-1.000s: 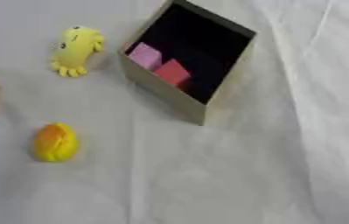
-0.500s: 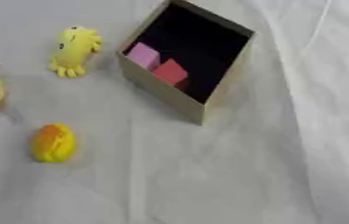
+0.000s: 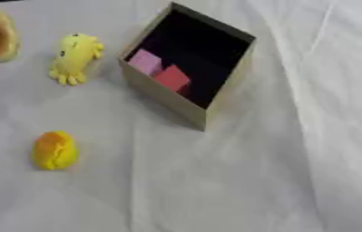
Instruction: Pick up objects on the table and place them in the box.
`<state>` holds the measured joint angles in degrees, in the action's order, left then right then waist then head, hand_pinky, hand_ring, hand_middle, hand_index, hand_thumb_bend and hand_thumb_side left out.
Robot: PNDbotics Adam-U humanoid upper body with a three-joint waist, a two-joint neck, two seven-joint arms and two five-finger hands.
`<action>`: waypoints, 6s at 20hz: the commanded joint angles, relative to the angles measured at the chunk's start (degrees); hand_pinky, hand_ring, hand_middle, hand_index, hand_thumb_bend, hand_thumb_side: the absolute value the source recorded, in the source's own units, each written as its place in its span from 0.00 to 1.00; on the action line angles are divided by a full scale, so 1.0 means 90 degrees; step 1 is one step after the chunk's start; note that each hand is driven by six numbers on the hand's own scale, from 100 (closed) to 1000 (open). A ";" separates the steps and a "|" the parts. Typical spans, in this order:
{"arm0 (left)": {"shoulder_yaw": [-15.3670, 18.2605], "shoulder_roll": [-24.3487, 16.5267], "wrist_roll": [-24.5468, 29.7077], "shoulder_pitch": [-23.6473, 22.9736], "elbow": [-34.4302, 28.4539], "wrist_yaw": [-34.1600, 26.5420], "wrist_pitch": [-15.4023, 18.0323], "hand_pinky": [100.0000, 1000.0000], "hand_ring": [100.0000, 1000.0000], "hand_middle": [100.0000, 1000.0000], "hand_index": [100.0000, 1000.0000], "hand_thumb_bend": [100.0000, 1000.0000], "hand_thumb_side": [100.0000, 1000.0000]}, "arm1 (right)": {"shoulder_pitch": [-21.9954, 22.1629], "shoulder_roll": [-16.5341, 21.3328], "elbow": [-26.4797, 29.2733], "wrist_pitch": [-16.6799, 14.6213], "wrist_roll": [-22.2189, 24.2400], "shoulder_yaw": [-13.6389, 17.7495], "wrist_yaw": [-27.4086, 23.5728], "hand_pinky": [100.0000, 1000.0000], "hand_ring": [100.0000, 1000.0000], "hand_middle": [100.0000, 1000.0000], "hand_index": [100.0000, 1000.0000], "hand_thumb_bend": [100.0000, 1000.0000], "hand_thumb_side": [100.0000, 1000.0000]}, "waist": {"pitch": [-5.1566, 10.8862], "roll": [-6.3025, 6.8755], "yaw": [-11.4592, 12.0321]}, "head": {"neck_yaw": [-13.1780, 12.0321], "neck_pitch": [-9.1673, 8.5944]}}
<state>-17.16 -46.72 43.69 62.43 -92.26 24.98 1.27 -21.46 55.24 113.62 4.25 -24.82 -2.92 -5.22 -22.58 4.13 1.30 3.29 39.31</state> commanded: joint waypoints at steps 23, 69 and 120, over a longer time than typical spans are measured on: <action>-0.0499 0.2779 -0.0831 0.1457 0.2127 0.1371 0.0406 0.80 0.70 0.61 0.60 0.08 0.19 | -0.1059 -0.0148 0.0108 -0.0052 0.0390 -0.0240 -0.0162 0.78 0.82 0.84 0.81 0.00 0.66 | 0.0065 0.0259 -0.0787 | -0.0365 -0.0205; -0.0817 -0.2015 -0.1487 -0.3067 -0.2481 -0.1083 -0.0931 0.86 0.83 0.80 0.85 0.37 0.36 | -0.0566 -0.0047 0.0108 -0.0026 0.0102 -0.0052 -0.0119 0.78 0.82 0.84 0.81 0.00 0.67 | -0.0031 0.0072 -0.0291 | -0.0145 -0.0017; -0.1518 -0.1221 0.0026 -0.2657 -0.2077 0.0944 -0.0858 0.78 0.69 0.61 0.62 0.15 0.27 | -0.0518 -0.0204 0.0108 -0.0127 -0.0049 -0.0037 -0.0264 0.78 0.81 0.83 0.80 0.00 0.65 | -0.0122 -0.0031 -0.0245 | -0.0264 -0.0118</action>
<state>-32.38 -55.30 44.45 38.16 -108.63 33.96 -6.57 -25.73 52.20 113.74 3.24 -25.02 -4.24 -7.27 -24.76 4.11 -1.00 0.88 38.73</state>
